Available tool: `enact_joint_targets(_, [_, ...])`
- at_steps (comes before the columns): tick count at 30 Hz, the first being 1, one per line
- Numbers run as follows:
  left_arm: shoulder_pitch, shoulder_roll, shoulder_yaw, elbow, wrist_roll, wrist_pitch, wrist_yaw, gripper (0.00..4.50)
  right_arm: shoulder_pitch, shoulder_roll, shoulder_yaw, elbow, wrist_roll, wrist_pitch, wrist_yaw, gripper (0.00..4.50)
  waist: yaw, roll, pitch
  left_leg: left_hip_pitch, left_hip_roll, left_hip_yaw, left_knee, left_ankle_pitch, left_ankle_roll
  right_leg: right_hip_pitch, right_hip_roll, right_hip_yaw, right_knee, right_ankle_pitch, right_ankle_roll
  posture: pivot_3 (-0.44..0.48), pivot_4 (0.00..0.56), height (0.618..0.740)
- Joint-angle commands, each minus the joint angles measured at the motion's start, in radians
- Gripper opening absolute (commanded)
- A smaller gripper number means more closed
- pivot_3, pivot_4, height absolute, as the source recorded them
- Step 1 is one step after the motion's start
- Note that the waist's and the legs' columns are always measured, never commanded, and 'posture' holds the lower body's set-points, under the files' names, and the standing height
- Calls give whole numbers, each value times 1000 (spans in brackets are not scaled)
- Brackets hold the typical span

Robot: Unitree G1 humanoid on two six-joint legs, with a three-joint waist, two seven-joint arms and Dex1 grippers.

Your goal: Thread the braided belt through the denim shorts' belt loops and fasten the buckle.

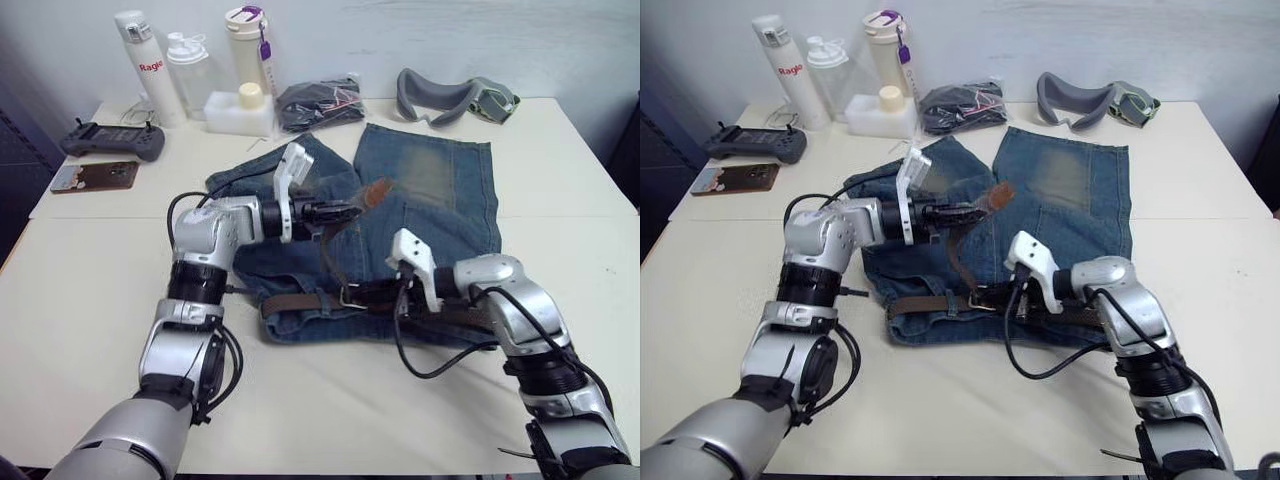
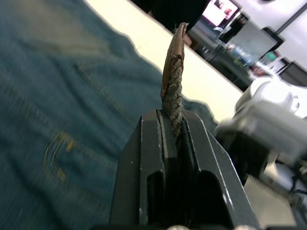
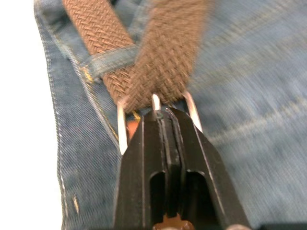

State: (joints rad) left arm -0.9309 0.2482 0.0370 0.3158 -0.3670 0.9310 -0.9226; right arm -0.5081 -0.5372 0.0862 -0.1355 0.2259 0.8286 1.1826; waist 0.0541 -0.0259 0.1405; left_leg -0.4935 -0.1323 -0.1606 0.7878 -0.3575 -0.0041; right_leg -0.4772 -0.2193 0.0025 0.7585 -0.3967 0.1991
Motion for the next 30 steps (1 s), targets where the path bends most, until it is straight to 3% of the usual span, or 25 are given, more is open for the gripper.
enact_joint_targets(1, [29, 14, -37, -112, -20, -9, 7, 0, 24, -72, -128, -7, 76, 100, -46, 47, 2, 1, 6, -1, -1, 0, 0, 0, 0, 0, -1, 0, 0, 0, 0, 0, 150, 641])
enact_joint_targets(8, [66, 53, -124, -173, 12, -106, -9, 0, 22, -131, -210, -76, 148, 52, -109, 47, -25, 2, 27, -2, 6, 7, 1, 5, -7, -5, 1, 1, 0, 1, 2, 0, 150, 641])
enact_joint_targets(18, [110, 182, -253, -212, 141, -473, -115, 0, 5, -239, -115, -173, 53, -226, -147, 47, -39, 2, 29, -2, 6, 9, 1, 8, -8, -6, 2, 2, 4, 1, 2, 0, 150, 641])
enact_joint_targets(19, [113, 195, -261, -207, 160, -512, -118, 0, 3, -249, -114, -186, 60, -226, -144, 682, -38, 2, 29, -2, 6, 9, 2, 8, -8, -6, 2, 2, 4, 1, 2, 0, 150, 641])
enact_joint_targets(22, [122, 231, -293, -182, 232, -665, -129, 0, 8, -286, -100, -225, 36, -265, -150, 1961, -35, 2, 29, -2, 6, 8, 2, 8, -8, -6, 2, 2, 4, 1, 2, 0, 150, 641])
enact_joint_targets(25, [124, 233, -304, -162, 262, -765, -134, 0, 20, -302, -81, -241, -3, -310, -176, 3530, -31, 2, 29, -3, 6, 8, 2, 8, -8, -7, 2, 2, 4, 1, 2, 0, 150, 641])
enact_joint_targets(26, [122, 225, -300, -156, 261, -780, -133, 0, 20, -296, -73, -242, -13, -329, -186, 3814, -31, 2, 29, -3, 6, 8, 2, 8, -7, -7, 2, 2, 4, 1, 2, 0, 150, 641])
enact_joint_targets(30, [108, 204, -299, -126, 274, -824, -126, 0, -1, -251, -30, -244, -30, -358, -223, 3814, -32, 2, 29, -4, 6, 8, 3, 8, -7, -7, 2, 2, 6, 1, 2, 0, 150, 641])
